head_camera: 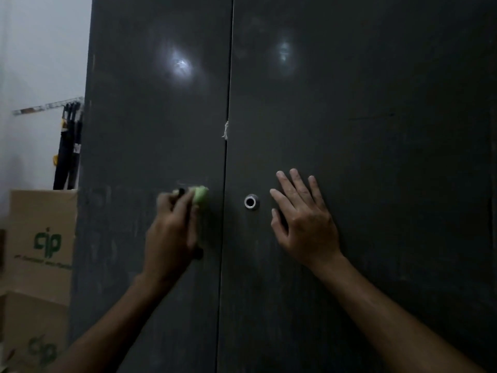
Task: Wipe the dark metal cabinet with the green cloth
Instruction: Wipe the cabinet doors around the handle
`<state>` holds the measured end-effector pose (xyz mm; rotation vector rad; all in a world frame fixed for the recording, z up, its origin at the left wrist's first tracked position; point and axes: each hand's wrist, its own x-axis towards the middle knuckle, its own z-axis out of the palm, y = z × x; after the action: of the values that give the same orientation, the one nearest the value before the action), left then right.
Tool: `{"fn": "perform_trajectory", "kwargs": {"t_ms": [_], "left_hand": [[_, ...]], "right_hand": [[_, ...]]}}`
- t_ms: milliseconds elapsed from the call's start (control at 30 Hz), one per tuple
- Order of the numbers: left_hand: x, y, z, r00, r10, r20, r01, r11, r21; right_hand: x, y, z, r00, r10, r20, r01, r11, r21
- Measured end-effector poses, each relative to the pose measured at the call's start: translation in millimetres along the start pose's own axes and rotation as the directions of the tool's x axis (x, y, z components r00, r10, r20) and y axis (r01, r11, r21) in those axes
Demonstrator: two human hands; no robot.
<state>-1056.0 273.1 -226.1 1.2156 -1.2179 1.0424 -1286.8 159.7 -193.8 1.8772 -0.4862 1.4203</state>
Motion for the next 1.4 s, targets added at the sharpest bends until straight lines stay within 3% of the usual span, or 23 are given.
{"fn": "perform_trajectory", "kwargs": {"t_ms": [67, 100, 167, 233, 333, 433, 500, 667, 733, 867, 900, 1100, 1200, 1333, 1400], "left_hand": [[35, -18, -10, 0.998, -0.015, -0.059, 0.015, 1.0, -0.003], [54, -25, -8, 0.999, -0.04, -0.015, 0.04, 0.999, -0.005], [84, -36, 3, 0.958, -0.141, 0.251, 0.183, 0.971, -0.153], [91, -43, 10, 0.871, -0.206, 0.445, 0.389, 0.844, -0.37], [46, -40, 14, 0.897, -0.291, 0.333, 0.425, 0.776, -0.466], [-12, -24, 24, 0.918, -0.38, 0.113, 0.393, 0.833, -0.39], [-32, -13, 31, 0.929, -0.368, -0.019, 0.346, 0.889, -0.301], [-32, -9, 24, 0.934, -0.355, -0.032, 0.337, 0.909, -0.243], [-22, -10, 21, 0.906, -0.422, -0.021, 0.394, 0.861, -0.322], [20, -15, 10, 0.743, -0.668, -0.045, 0.524, 0.622, -0.582], [27, -19, 5, 0.733, -0.679, -0.049, 0.521, 0.606, -0.601], [-12, -21, 6, 0.888, -0.455, 0.067, 0.439, 0.796, -0.417], [-13, -12, 31, 0.894, -0.441, 0.073, 0.43, 0.805, -0.408], [14, -13, 49, 0.917, -0.391, -0.082, 0.36, 0.897, -0.256], [0, -17, 54, 0.925, -0.37, -0.088, 0.343, 0.911, -0.23]], "right_hand": [[0, -1, 2, 1.0, 0.011, -0.002, -0.011, 1.0, -0.002], [0, -1, 3, 1.0, 0.016, -0.005, -0.016, 1.0, -0.002], [0, -2, 3, 1.0, 0.022, -0.014, -0.022, 1.0, 0.001], [0, -2, 4, 1.0, 0.021, -0.023, -0.02, 1.0, 0.004], [0, -3, 4, 0.999, 0.023, -0.036, -0.023, 1.0, 0.01], [0, -4, 3, 0.999, 0.028, -0.042, -0.028, 0.999, 0.02], [-1, -5, 2, 0.999, 0.032, -0.043, -0.031, 0.999, 0.031], [0, -4, -1, 0.999, 0.028, -0.046, -0.026, 0.999, 0.046], [-1, -4, -1, 0.998, 0.03, -0.05, -0.028, 0.999, 0.046], [-1, -3, -1, 0.999, 0.024, -0.049, -0.022, 0.998, 0.057], [-1, -3, -2, 0.999, 0.025, -0.045, -0.022, 0.998, 0.055], [-1, -2, 2, 0.997, 0.021, -0.07, -0.017, 0.998, 0.057], [-2, -2, 4, 0.997, 0.02, -0.076, -0.016, 0.998, 0.056], [-2, -1, 6, 0.998, 0.019, -0.066, -0.016, 0.999, 0.051], [-1, -2, 5, 0.998, 0.015, -0.06, -0.012, 0.999, 0.051]]}}
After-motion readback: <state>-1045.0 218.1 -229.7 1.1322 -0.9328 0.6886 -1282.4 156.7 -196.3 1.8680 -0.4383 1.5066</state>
